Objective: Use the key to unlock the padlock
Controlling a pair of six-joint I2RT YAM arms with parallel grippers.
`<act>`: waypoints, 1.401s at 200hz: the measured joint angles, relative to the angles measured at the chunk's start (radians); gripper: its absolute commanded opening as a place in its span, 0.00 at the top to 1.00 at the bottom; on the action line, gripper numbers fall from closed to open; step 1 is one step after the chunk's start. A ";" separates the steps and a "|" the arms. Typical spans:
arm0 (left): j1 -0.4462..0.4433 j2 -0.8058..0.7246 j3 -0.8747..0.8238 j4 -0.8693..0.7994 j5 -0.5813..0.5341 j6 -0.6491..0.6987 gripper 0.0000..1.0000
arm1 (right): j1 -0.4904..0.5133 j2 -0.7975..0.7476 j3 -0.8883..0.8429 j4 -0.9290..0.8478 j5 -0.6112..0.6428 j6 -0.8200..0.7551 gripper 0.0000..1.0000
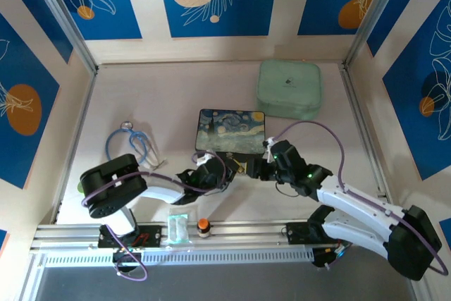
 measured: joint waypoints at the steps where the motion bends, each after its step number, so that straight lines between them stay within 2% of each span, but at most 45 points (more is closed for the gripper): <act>1: 0.001 -0.001 0.000 -0.002 0.000 0.001 1.00 | 0.007 0.005 0.000 0.000 0.003 -0.011 0.54; 27: 0.008 -0.017 0.000 -0.029 0.009 0.010 1.00 | 0.090 0.070 -0.008 0.031 0.066 -0.135 0.46; 47: 0.014 -0.031 0.000 -0.051 0.016 0.011 1.00 | 0.111 0.098 -0.025 0.082 0.086 -0.195 0.46; 68: 0.016 -0.043 0.000 -0.071 0.023 0.011 1.00 | 0.121 0.138 -0.027 0.110 0.106 -0.239 0.54; 90: 0.019 -0.045 0.000 -0.077 0.031 0.011 1.00 | 0.137 0.183 -0.026 0.134 0.125 -0.279 0.56; 115: 0.021 -0.047 0.002 -0.080 0.038 0.012 1.00 | 0.159 0.205 -0.026 0.157 0.146 -0.311 0.65; 136: 0.021 -0.053 0.002 -0.086 0.043 0.014 1.00 | 0.167 0.219 -0.023 0.179 0.171 -0.333 0.72; 148: 0.021 -0.053 0.002 -0.086 0.045 0.014 1.00 | 0.170 0.226 -0.022 0.192 0.178 -0.341 0.80; 180: 0.026 -0.053 -0.002 -0.084 0.045 0.014 1.00 | 0.169 0.264 -0.001 0.198 0.163 -0.366 0.85; 207: 0.032 -0.056 -0.004 -0.083 0.044 0.014 1.00 | 0.107 0.276 0.004 0.215 0.059 -0.358 0.90; 244: 0.038 -0.063 -0.011 -0.067 0.043 0.011 1.00 | -0.015 0.271 -0.015 0.259 -0.165 -0.307 0.89; 280: 0.038 -0.076 -0.015 -0.062 0.045 0.010 1.00 | -0.086 0.271 -0.023 0.271 -0.293 -0.249 0.87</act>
